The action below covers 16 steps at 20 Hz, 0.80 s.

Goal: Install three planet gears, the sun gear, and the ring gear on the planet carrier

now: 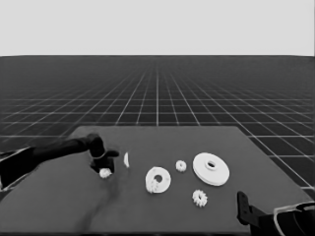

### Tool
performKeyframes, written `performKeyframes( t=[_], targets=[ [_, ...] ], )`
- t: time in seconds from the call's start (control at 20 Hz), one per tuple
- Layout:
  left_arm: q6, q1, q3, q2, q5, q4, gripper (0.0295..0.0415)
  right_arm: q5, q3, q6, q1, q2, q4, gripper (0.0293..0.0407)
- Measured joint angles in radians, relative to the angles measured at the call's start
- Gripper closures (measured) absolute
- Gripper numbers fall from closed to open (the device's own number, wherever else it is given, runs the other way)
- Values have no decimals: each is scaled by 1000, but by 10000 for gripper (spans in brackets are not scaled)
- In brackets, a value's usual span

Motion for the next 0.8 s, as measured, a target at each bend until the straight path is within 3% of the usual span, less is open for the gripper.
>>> performKeyframes(
  t=[0.2,0.3,0.7,0.8],
  targets=[
    [3,5,-8,4,-6,4,326,0,0,0,0,0,0,315],
    [3,6,-9,4,-6,4,397,0,0,0,0,0,0,315],
    [3,6,-9,4,-6,4,398,0,0,0,0,0,0,315],
    [-42,-110,111,-51,87,-73,398,0,0,0,0,0,0,315]
  ],
)
